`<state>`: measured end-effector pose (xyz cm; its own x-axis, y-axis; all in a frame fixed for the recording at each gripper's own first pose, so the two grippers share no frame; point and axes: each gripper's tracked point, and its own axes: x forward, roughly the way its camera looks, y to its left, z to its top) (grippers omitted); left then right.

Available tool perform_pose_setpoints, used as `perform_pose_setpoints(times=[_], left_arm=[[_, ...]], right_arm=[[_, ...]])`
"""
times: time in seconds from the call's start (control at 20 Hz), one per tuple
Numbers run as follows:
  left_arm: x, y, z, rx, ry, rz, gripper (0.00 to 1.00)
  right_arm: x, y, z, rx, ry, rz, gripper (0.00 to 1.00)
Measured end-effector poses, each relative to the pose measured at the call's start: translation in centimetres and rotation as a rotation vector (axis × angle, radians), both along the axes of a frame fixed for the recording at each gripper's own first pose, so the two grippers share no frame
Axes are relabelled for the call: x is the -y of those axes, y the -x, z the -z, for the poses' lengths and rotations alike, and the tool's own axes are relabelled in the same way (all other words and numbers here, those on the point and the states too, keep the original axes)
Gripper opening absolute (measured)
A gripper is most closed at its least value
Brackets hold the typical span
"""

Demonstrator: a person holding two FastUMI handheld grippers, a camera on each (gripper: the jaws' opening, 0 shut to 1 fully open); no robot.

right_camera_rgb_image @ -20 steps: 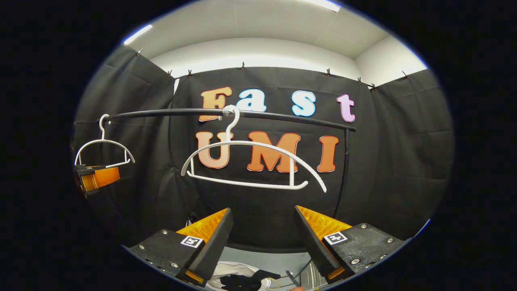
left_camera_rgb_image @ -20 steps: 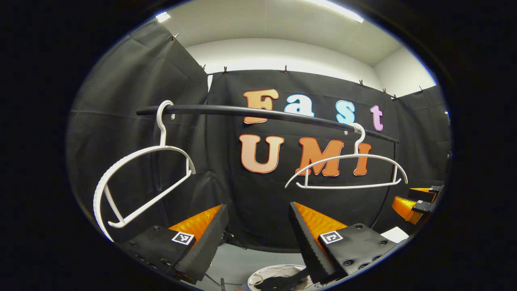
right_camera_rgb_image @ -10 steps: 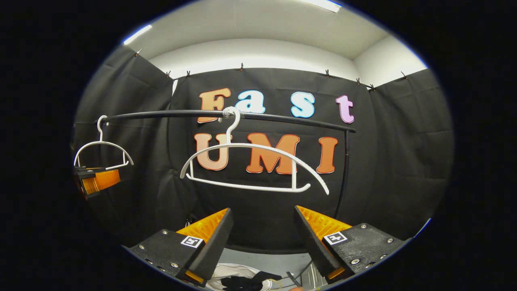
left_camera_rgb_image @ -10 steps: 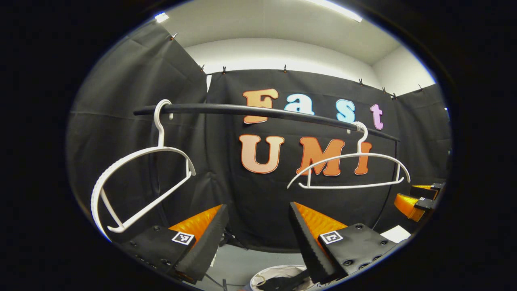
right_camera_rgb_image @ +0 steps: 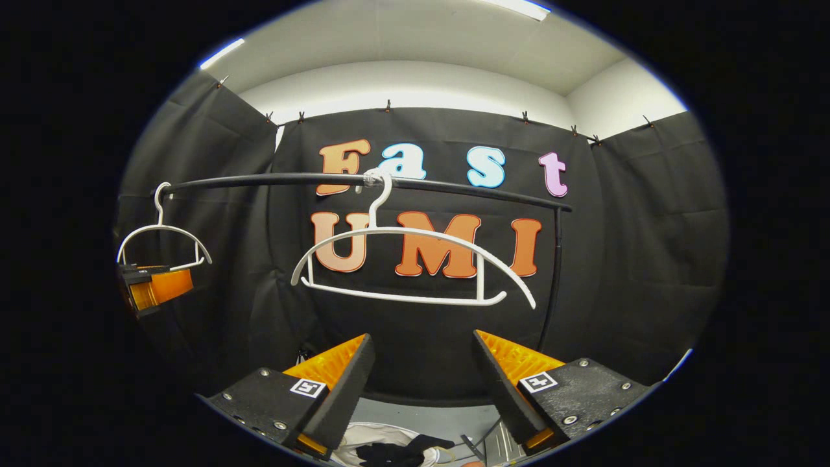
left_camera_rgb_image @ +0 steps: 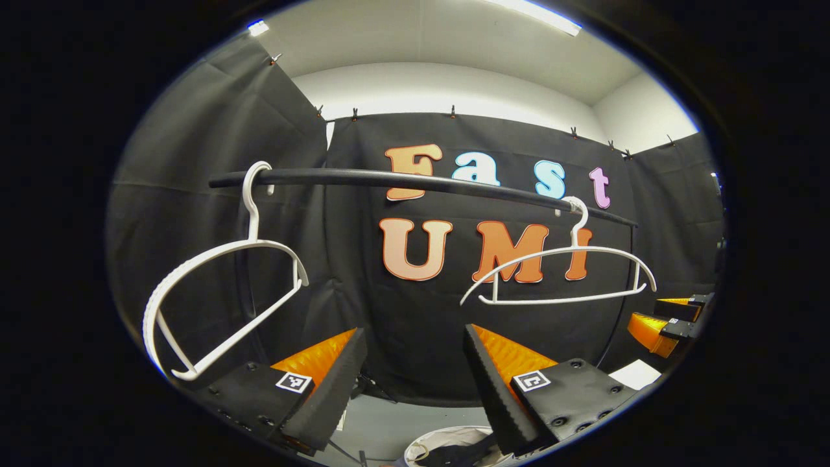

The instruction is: Grasp the clothes on the hanger with both hands and then place them into the laundry hamper below.

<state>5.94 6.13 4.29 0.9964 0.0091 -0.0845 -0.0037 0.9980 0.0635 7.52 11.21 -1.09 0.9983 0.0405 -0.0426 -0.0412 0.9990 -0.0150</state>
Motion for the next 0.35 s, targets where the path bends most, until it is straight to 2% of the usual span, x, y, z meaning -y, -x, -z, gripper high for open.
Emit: perform_pose_setpoints(times=[0.35], left_arm=[[-0.32,-0.39,-0.69,0.017,-0.001,0.024,0.94]], right_arm=[[0.23,-0.17,-0.16,-0.006,-0.013,0.021,0.93]])
